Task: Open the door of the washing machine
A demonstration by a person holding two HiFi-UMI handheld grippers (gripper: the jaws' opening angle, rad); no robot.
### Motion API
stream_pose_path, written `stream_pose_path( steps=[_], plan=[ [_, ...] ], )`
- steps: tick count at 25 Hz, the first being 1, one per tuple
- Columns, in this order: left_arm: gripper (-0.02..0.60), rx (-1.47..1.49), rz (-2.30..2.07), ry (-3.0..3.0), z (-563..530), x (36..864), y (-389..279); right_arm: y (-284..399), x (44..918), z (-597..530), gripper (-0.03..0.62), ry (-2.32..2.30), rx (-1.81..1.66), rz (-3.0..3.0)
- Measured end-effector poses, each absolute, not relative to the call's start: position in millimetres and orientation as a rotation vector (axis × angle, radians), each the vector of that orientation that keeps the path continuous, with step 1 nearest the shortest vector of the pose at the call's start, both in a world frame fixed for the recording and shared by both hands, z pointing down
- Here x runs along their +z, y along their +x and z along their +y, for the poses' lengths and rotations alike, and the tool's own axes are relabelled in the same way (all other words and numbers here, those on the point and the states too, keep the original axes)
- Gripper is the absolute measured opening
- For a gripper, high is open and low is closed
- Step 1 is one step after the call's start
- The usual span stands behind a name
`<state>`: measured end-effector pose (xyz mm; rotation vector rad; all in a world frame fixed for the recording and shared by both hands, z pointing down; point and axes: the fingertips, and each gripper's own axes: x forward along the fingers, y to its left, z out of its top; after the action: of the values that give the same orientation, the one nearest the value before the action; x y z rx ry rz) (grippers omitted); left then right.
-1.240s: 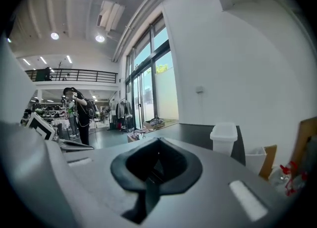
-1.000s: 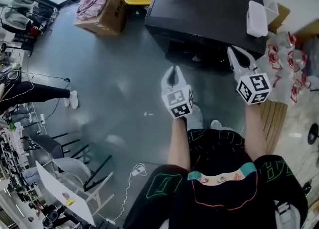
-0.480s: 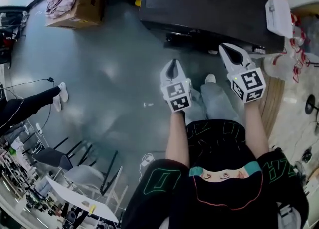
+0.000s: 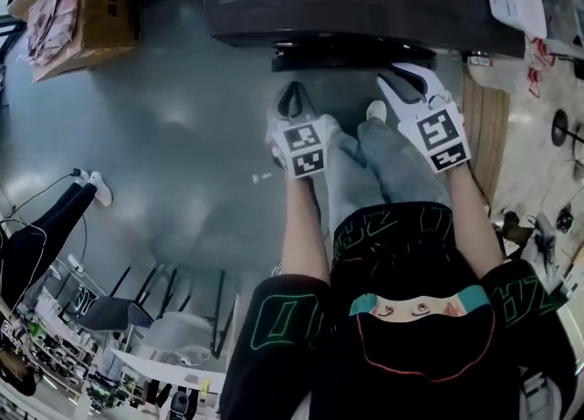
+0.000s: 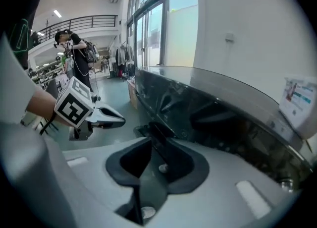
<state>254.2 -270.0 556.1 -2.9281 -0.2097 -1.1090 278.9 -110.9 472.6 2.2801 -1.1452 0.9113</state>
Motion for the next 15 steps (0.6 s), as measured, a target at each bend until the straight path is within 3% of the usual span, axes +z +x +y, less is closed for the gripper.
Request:
stream_pose_path(
  steps=[3, 8, 15],
  plan=[
    [0.021, -1.117, -0.302, -2.822, -271.5, 571.3, 259.7, 276.0, 487.7, -112.9, 0.107, 2.174, 0.917, -1.127],
    [0.124, -1.137, -0.446, -2.627, -277.6, 596.8, 275.5, 277.0, 513.6, -116.5, 0.130, 1.928, 0.899, -1.098],
    [0.179, -1.121, -0.647, -2.436, -279.5, 620.8, 282.2, 283.5, 535.7, -123.4, 0.132, 1.694, 0.820, -1.029]
  ],
)
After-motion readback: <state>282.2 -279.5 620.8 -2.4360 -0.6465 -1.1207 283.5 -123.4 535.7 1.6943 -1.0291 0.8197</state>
